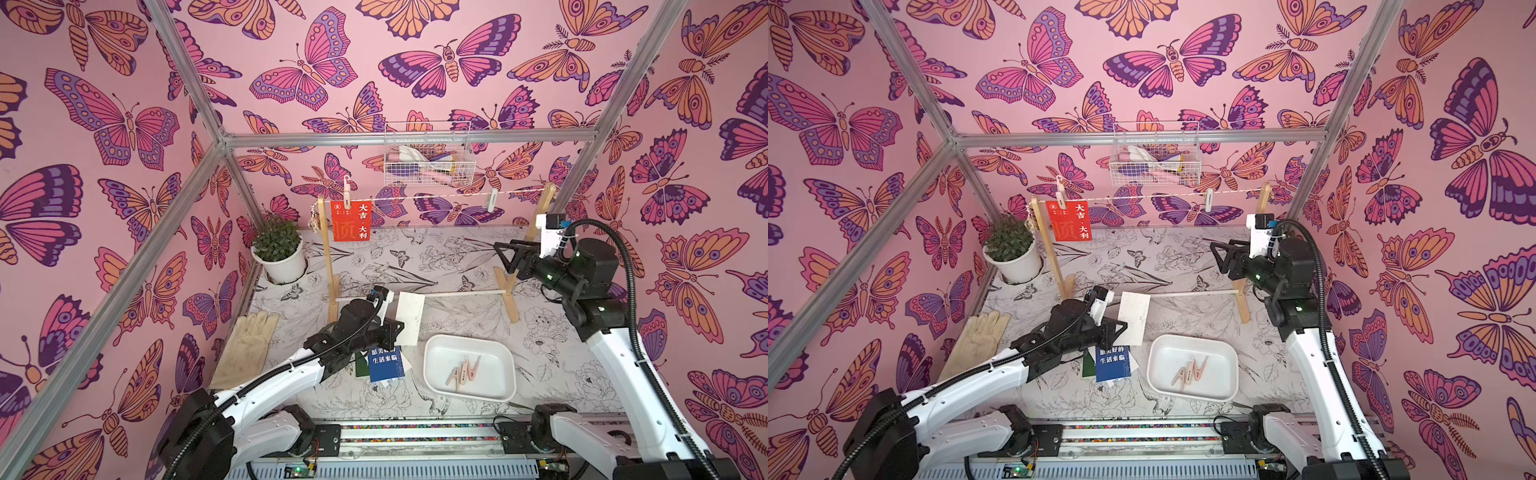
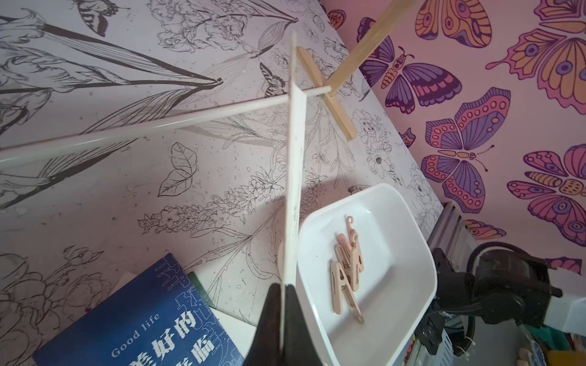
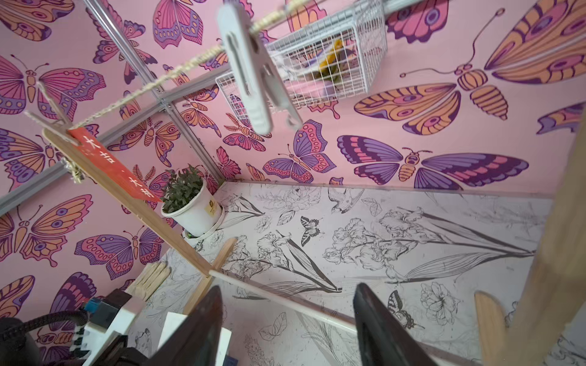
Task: Remove the postcards from the strings
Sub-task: Place the postcard on the postcard.
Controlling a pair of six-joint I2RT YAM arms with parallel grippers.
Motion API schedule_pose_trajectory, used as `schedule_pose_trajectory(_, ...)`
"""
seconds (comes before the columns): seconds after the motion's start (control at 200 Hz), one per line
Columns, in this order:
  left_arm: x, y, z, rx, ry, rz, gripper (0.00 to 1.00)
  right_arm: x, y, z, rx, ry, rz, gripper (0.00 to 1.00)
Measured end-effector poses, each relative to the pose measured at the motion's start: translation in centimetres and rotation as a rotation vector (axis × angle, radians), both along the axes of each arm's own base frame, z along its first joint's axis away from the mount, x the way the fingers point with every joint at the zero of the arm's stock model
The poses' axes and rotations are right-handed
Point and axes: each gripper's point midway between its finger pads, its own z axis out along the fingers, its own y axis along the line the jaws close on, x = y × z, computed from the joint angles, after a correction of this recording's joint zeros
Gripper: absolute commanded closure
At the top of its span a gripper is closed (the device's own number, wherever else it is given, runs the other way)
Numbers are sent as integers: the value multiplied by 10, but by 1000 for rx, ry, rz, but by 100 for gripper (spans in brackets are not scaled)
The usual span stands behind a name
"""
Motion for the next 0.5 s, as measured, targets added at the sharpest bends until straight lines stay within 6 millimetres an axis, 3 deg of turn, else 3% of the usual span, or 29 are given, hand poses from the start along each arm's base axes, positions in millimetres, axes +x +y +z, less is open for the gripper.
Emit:
schedule_pose_trajectory(0.13,-1,12,-18,18,78,69,100,4,3,-2,23,-5,-4,33)
schedule_pose_trajectory(0.175,-2,18,-28,24,115,95,96,4,6,2,28,-22,2,33)
schedule_pose_trajectory(0.32,-10,34,-59,39,241,166,47,7,14,9,36,-58,38,28)
schedule_pose_trajectory(0.446,-20,39,-70,32,312,195,17,11,30,14,25,-125,142,25)
schedule_pose_trajectory(0.496,-23,41,-69,34,315,188,10,14,34,14,12,-155,171,25)
